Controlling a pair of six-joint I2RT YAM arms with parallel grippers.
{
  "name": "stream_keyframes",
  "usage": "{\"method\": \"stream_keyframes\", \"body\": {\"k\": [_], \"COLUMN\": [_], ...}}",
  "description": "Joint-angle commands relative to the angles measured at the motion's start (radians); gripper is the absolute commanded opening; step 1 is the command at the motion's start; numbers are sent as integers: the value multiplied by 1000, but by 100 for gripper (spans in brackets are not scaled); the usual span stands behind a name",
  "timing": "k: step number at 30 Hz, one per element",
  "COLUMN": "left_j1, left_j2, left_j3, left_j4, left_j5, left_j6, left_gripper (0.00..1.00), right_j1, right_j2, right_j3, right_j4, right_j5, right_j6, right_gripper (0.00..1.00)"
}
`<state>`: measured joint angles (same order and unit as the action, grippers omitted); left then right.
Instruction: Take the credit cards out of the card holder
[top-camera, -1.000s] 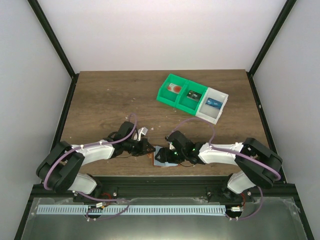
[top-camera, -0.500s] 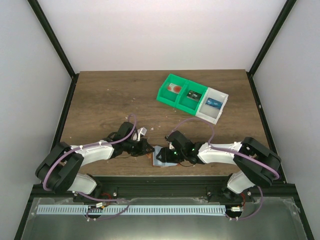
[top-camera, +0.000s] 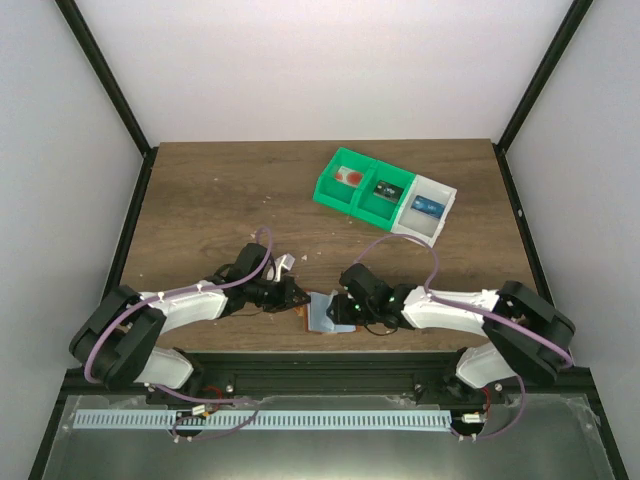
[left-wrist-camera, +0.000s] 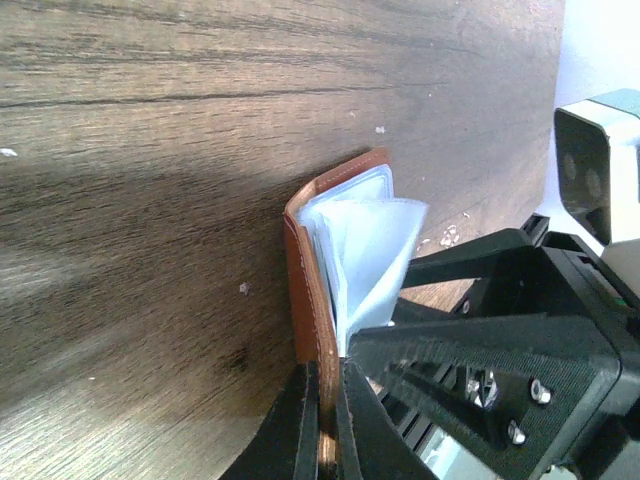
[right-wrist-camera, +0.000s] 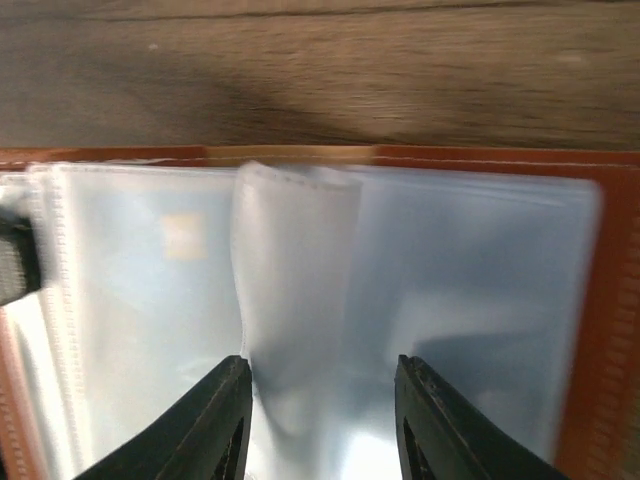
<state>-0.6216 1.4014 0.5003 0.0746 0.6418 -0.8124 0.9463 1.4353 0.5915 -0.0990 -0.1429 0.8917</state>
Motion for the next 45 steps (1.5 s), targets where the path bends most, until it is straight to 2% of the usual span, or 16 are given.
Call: {"method": "stream_keyframes", "body": {"k": [1,6,11,17,21,25,33,38,45], "left_j1": [-5,-4,-6,-5,-7,-5,-6,-6,-6], "left_j2": [-25,-27,-31,-20,-16,-14,-10,-13,-15], "left_j3": [17,40,74,91,101,101,94,95,76], "left_j4": [29,-7,-65,-86,-105,-106,-102,-99,-72], "left_j5": [42,40,23,19,14,10,11,13,24], "left_j6": [-5,-5,7,10,18,18,15,14,1], "left_gripper": [0,0,0,0,0,0,0,0,0], "right_j1": [8,8,8,12,20,22,25,25,25], "right_j2": [-78,-122,-187,-190,-202,-165,-189,-143,-95], "right_j3": [19,111,105,110,104,124,130,106,71], "right_j4": [-223,-317,-177,-73,-26,-62,-31,-36,-8], "right_j5": [150,114,5,-55,-44,-30,-43,-43,-57], "right_j6": [-8,-31,-32,-23,-14,-10,-11,-10,11], "right_gripper": [42,44,45,53,55,55,56,56,61]}}
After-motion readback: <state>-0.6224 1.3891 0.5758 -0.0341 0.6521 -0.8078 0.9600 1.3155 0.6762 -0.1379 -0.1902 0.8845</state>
